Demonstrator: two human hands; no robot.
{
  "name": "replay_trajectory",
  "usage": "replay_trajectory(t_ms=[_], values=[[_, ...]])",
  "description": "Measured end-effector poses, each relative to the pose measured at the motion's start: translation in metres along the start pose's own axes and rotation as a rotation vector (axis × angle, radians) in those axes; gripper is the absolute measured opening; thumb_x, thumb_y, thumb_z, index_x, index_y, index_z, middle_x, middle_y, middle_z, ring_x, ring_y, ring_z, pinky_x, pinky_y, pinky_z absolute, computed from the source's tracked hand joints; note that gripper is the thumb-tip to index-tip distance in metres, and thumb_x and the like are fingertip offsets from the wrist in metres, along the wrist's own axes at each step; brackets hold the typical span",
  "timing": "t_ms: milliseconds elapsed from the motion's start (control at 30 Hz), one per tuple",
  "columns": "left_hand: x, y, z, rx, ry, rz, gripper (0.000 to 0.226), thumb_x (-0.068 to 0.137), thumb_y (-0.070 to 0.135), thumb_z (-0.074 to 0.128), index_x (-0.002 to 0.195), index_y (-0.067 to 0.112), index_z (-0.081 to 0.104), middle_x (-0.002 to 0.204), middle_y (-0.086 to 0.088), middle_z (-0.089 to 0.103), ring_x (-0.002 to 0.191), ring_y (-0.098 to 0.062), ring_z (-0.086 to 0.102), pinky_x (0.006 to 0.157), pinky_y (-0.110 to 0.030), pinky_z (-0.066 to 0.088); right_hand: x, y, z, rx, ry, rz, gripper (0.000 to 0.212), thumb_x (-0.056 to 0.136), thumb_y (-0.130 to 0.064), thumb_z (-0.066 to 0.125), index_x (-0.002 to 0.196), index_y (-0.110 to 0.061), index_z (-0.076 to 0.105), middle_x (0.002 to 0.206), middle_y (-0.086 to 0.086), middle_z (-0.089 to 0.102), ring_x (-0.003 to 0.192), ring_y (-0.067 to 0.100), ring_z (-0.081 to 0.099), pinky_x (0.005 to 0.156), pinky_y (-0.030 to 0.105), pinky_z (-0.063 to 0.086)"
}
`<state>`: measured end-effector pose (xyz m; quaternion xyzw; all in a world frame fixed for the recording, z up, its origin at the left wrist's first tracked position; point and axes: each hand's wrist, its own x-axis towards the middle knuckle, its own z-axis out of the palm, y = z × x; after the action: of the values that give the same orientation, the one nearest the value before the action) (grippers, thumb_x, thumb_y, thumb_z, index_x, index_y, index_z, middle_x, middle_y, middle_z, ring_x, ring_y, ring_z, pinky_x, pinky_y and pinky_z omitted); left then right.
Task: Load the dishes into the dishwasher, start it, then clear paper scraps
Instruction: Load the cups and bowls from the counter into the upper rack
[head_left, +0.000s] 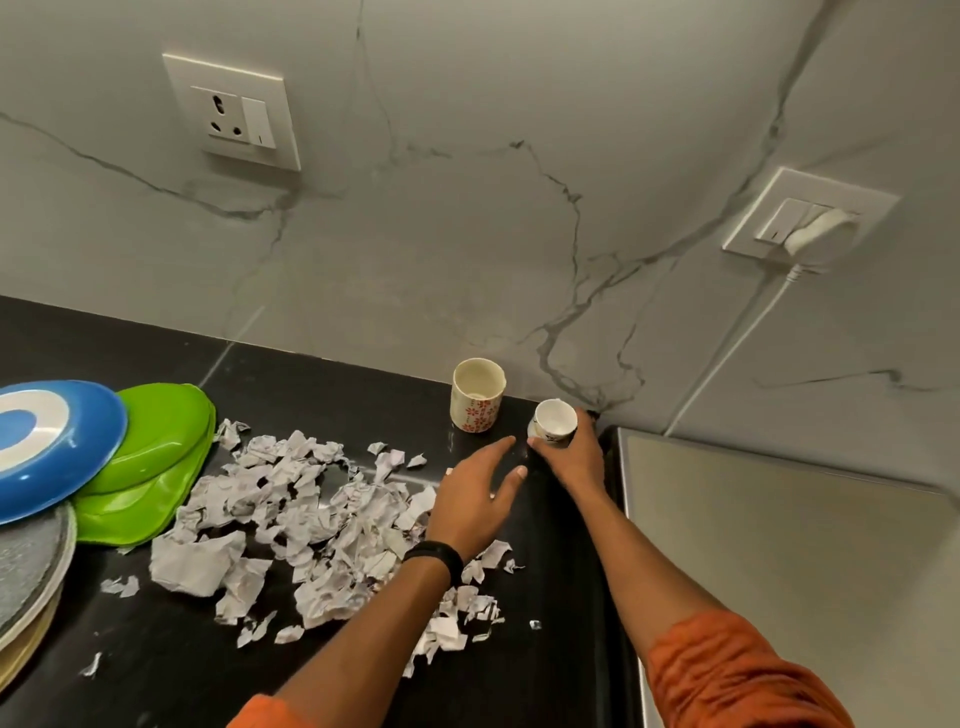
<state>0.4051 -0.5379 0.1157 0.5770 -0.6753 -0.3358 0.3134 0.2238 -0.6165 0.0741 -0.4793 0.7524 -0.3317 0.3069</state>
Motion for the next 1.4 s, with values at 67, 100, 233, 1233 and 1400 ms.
replay_trajectory(t_ms=[67,100,233,1233,1400], values=[[-0.002,-0.001,-0.001,0.0,-0.002,-0.011,0.051,0.104,0.044,0.053,0.152,0.028,0.045,0.153,0.007,0.051,0.14,-0.009,0.045,0.11,-0.022,0.033,0.0,0.0,0.002,0.0,0.014,0.002,0.079,0.073,-0.043,0.087,0.139,-0.029,0.046,0.135,0.0,0.061,0.126,0.028,0.057,0.104,0.05,0.048],[-0.003,-0.001,-0.002,-0.001,-0.006,-0.016,0.051,0.104,0.043,0.052,0.152,0.028,0.045,0.153,0.007,0.05,0.14,-0.009,0.045,0.109,-0.021,0.032,0.0,0.0,0.002,0.005,0.023,0.0,0.078,0.074,-0.042,0.087,0.139,-0.028,0.046,0.134,0.001,0.062,0.126,0.029,0.057,0.104,0.049,0.048],[-0.003,0.001,-0.005,0.008,-0.013,0.001,0.051,0.104,0.044,0.052,0.152,0.027,0.045,0.153,0.005,0.051,0.14,-0.011,0.045,0.113,-0.027,0.036,-0.01,-0.003,-0.006,0.058,0.06,-0.049,0.075,0.074,-0.04,0.088,0.137,-0.029,0.049,0.132,-0.001,0.063,0.122,0.025,0.059,0.102,0.046,0.05],[-0.162,0.066,0.045,-0.537,-0.79,0.121,0.031,0.104,0.053,0.049,0.13,0.041,0.06,0.119,0.013,0.071,0.115,-0.01,0.066,0.099,-0.035,0.056,-0.353,0.055,-0.108,0.262,0.465,0.022,0.069,0.074,-0.05,0.087,0.133,-0.041,0.051,0.127,-0.024,0.061,0.118,0.0,0.058,0.101,0.028,0.052],[-0.219,0.103,0.08,-0.622,-1.021,-0.062,0.041,0.108,0.049,0.036,0.135,0.03,0.06,0.123,-0.007,0.072,0.109,-0.023,0.072,0.097,-0.043,0.058,-0.42,0.082,-0.14,0.235,0.583,0.101,0.068,0.073,-0.049,0.089,0.127,-0.049,0.048,0.121,-0.038,0.056,0.116,-0.009,0.055,0.098,0.017,0.048]])
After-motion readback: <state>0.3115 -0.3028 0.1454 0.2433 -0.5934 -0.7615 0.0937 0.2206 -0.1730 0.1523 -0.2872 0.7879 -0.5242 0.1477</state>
